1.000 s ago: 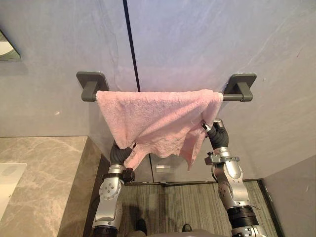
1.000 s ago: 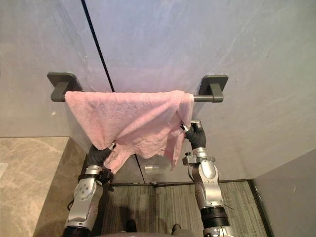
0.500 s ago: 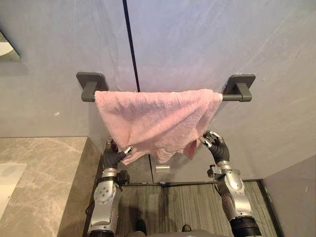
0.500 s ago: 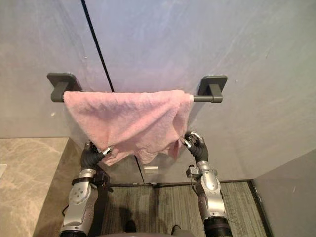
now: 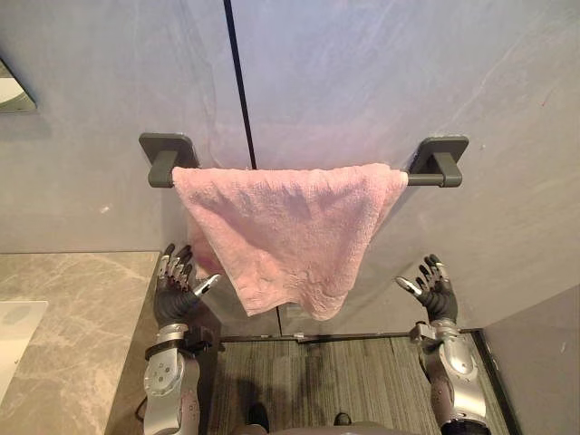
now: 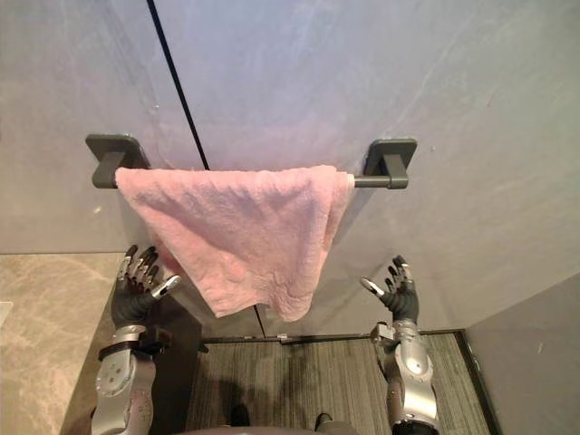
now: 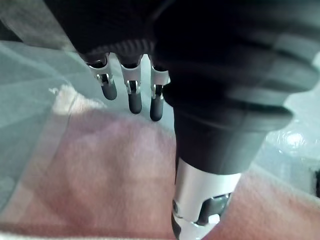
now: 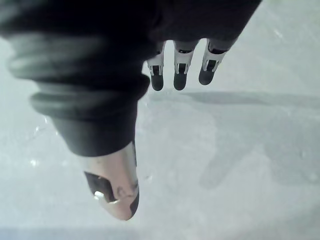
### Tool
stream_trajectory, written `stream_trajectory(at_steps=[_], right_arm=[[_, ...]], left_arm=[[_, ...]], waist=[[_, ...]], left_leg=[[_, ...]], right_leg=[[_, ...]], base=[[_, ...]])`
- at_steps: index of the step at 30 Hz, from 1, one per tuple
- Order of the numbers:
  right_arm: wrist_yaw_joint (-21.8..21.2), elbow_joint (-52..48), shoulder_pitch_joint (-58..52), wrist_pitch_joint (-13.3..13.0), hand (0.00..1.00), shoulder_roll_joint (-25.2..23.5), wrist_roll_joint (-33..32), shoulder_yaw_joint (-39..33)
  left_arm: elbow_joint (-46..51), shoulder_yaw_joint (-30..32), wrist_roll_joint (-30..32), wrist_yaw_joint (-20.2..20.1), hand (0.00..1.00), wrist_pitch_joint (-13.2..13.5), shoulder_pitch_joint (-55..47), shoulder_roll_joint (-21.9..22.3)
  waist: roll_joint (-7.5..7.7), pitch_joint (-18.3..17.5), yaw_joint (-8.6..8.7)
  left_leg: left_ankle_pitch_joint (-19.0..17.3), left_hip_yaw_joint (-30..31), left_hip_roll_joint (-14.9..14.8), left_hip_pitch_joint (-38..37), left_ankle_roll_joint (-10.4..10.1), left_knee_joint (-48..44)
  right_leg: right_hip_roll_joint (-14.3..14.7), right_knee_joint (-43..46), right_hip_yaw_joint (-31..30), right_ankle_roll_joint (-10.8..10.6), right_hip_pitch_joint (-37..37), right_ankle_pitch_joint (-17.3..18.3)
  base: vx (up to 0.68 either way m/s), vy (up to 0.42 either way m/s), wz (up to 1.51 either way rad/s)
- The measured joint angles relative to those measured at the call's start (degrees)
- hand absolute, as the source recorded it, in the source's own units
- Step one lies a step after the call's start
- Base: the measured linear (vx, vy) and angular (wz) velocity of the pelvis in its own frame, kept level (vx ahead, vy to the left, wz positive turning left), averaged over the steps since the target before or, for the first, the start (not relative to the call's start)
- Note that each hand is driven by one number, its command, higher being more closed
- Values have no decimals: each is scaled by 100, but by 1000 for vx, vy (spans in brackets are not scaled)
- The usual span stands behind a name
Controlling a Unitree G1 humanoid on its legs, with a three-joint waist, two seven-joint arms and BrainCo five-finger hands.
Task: Organize washtable
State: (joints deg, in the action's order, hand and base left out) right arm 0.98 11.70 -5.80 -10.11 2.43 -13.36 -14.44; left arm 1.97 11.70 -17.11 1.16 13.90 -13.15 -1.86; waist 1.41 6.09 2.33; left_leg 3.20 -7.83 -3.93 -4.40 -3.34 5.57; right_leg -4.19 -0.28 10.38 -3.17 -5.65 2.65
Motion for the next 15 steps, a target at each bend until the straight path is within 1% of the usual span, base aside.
stream_trajectory(at_steps=[4, 7, 10, 12, 15], right_arm=[[50, -386, -157, 4, 0, -11, -12, -450], [164, -422, -161, -5, 0, 3, -72, -742], [256, -424, -161, -5, 0, 4, -160, -876], [271, -476, -162, -5, 0, -11, -189, -976], [334, -946, -164, -10, 0, -20, -186, -1146]], left_arm=[[0, 283, -208, -1, 0, 1, -115, -2], [0, 412, -333, -11, 0, 0, -170, 4], [0, 517, -381, -75, 0, 0, -203, 6], [0, 537, -428, -121, 0, 0, -203, 8], [37, 692, -490, -118, 0, -1, -206, 57]], waist=[[-19, -1, 20], [-20, -2, 16], [-35, -7, 12], [-50, -15, 10], [-118, -30, 18]], left_leg=[[-2, -9, -1, -8, -1, 0], [-2, -9, -3, -15, -2, 0], [-2, -9, -2, -19, -2, 0], [-2, -9, -1, -21, -1, -1], [-2, -10, 0, -31, -1, -1]], right_leg=[[0, 0, -10, 1, -3, -1], [1, 1, -10, 1, -10, -1], [0, 3, -11, 1, -14, -1], [-1, 5, -11, 1, -16, -1], [-3, 10, -13, 1, -24, -2]], base=[[0, 0, 0], [0, 0, 0], [0, 0, 0], [0, 0, 0], [0, 0, 0]])
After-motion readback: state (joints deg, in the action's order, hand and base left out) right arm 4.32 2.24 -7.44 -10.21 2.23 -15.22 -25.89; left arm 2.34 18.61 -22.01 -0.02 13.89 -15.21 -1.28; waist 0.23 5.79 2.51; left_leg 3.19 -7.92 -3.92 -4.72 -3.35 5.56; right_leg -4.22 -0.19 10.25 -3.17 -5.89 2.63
